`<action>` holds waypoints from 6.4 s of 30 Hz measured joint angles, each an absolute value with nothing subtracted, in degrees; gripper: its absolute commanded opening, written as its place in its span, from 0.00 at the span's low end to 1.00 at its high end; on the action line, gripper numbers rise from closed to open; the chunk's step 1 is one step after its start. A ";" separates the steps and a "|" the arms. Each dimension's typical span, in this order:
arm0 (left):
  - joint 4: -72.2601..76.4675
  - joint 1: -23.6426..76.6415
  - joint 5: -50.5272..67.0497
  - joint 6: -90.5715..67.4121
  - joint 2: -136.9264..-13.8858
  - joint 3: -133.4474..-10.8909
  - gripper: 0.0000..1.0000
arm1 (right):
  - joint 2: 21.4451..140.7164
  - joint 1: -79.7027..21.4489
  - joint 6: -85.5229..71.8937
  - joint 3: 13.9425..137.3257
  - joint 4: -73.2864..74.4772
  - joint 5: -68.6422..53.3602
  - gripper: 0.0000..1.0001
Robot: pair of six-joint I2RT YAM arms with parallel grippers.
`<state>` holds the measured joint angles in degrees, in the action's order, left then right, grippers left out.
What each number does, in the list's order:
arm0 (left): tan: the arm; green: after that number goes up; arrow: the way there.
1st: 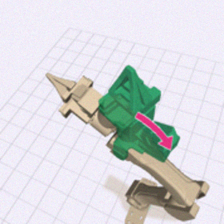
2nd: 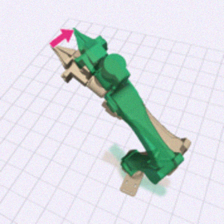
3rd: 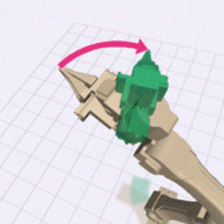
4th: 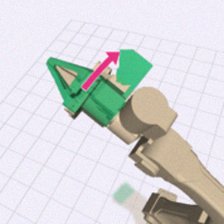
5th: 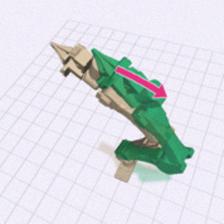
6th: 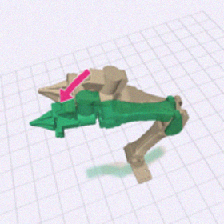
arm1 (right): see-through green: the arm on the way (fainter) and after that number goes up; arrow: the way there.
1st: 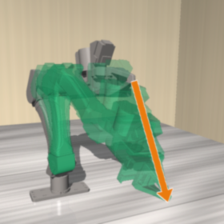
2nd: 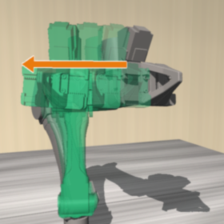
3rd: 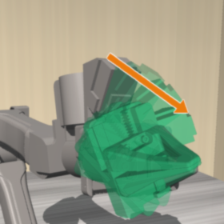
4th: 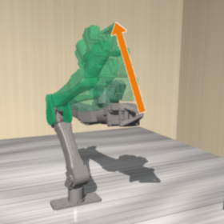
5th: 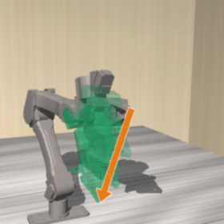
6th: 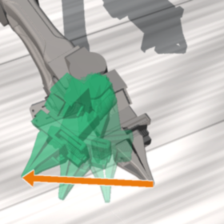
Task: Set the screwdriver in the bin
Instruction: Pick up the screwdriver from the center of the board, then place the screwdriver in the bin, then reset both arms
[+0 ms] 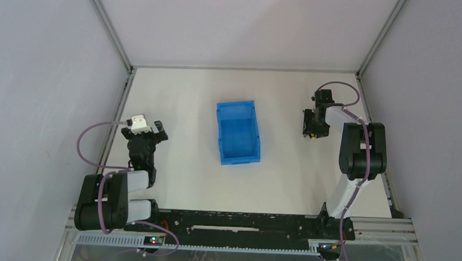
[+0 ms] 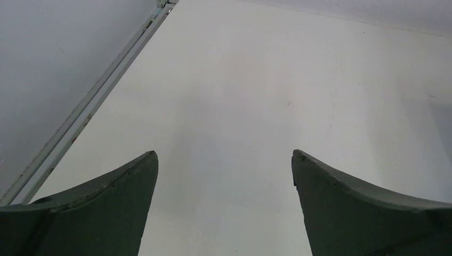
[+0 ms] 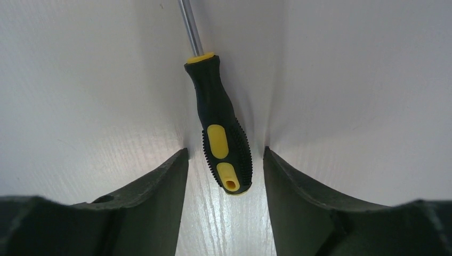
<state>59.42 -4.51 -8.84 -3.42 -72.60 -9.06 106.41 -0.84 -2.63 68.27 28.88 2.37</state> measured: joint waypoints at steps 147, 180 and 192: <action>59.42 -4.51 -8.84 -3.42 -72.60 -9.06 1.00 | 105.78 -49.23 -30.94 75.26 28.56 15.44 0.63; 59.42 -4.51 -8.84 -3.42 -72.60 -9.06 1.00 | 101.34 -49.60 -19.03 120.42 53.54 22.74 1.00; 59.42 -4.51 -8.86 -3.42 -72.60 -9.06 1.00 | 95.70 -40.47 -14.39 113.82 53.74 19.79 1.00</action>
